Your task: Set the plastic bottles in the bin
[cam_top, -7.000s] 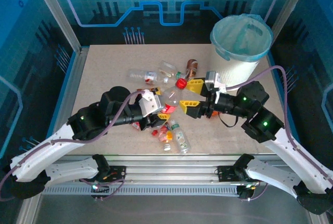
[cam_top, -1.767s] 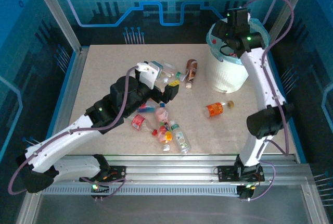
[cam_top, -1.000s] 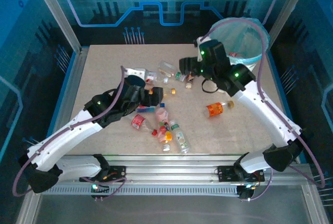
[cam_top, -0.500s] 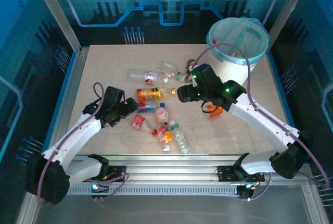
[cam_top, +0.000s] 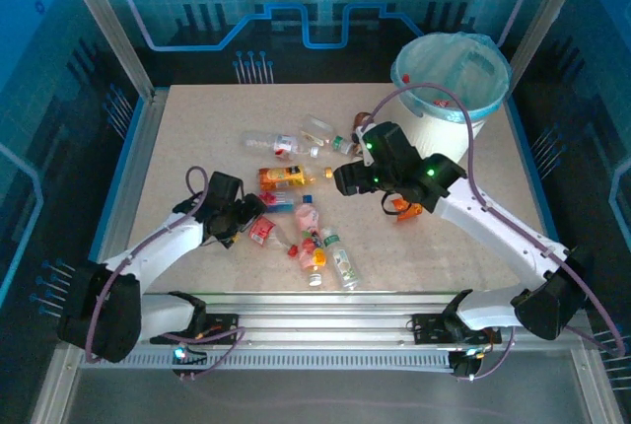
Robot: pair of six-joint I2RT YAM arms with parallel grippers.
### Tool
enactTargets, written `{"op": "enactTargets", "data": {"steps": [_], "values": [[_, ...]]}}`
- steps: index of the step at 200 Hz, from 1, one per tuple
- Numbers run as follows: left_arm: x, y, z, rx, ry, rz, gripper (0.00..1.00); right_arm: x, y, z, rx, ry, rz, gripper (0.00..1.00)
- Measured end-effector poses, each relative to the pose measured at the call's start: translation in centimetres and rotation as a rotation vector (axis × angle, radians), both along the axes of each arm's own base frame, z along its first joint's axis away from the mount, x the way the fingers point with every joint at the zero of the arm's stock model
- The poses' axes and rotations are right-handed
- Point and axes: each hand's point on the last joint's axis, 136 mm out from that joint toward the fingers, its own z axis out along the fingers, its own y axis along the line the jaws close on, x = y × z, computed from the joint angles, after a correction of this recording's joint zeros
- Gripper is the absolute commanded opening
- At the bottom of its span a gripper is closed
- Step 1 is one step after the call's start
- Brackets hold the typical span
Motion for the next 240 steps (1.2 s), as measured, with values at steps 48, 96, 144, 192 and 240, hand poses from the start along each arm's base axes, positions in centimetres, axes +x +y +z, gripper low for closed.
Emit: {"op": "enactTargets", "data": {"steps": [48,96,144,192,240], "values": [[-0.6,-0.4,-1.8,-0.031,0.039,0.006,0.84,-0.3,-0.4,-1.4,-0.012,0.031,0.001,0.83],[-0.5,-0.7,-2.4,-0.040,0.051,0.000,0.70,-0.3,-0.5,-1.2,0.000,0.030,0.004,0.83],[-0.7,-0.3,-2.1,-0.030,0.030,0.006,0.62,-0.4,-0.7,-0.9,0.006,0.022,0.002,0.83],[-0.1,1.2,1.4,-0.007,-0.103,0.042,0.60,-0.4,-0.9,-1.0,0.005,0.025,-0.003,0.82],[-0.8,3.4,6.1,0.082,-0.254,0.045,0.56,-0.6,-0.9,-0.5,0.018,0.020,0.003,0.82]]}}
